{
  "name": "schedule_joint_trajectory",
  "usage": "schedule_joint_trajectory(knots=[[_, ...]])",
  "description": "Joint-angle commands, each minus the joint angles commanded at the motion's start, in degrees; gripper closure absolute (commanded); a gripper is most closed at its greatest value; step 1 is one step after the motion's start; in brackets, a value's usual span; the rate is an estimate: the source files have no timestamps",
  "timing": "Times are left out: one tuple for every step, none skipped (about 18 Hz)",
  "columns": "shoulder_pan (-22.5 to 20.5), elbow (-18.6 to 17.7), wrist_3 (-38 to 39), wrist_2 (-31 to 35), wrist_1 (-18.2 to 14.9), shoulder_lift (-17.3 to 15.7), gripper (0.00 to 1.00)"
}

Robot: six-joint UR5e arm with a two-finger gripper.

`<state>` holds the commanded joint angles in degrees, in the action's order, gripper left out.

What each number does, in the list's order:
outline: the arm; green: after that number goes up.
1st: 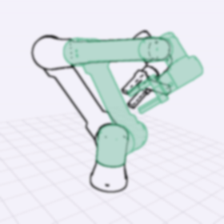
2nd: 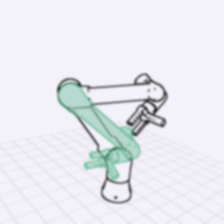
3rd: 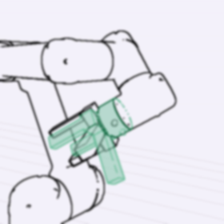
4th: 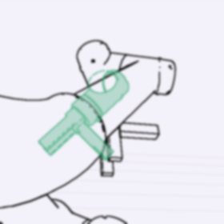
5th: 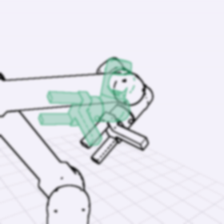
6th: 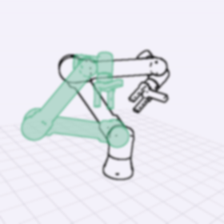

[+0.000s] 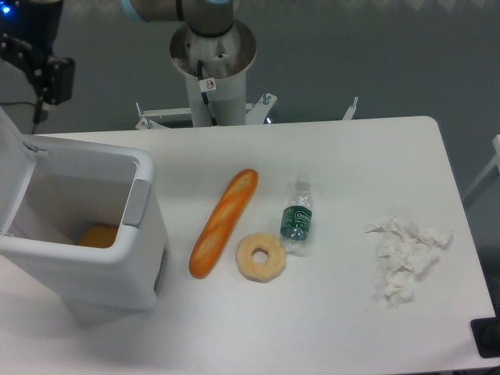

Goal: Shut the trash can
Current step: 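Position the gripper behind the upright white lid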

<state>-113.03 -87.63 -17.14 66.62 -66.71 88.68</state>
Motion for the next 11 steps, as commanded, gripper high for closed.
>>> schedule_joint_trajectory(knots=[[0.0,0.26,0.18,0.09,0.18,0.27,0.0],[0.0,0.27,0.35,0.18,0.27,0.27,0.0],[0.0,0.35,0.44,0.18,0.27,0.27,0.0],[0.0,0.44,0.44,0.35,0.18,0.27,0.0],[-0.09,0.44,0.53,0.96,0.18,0.18,0.0],[-0.09,0.53,0.53,1.32,0.18,0.09,0.0],[-0.17,0.53,0.53,1.41,0.18,0.01,0.0],[-0.26,0.7,0.53,1.41,0.18,0.0,0.0],[-0.26,0.79,0.62,1.67,0.27,0.0,0.0],[-0.35,0.79,0.71,2.63,0.35,0.09,0.0],[-0.35,0.79,0.88,3.68,0.36,0.18,0.0]])
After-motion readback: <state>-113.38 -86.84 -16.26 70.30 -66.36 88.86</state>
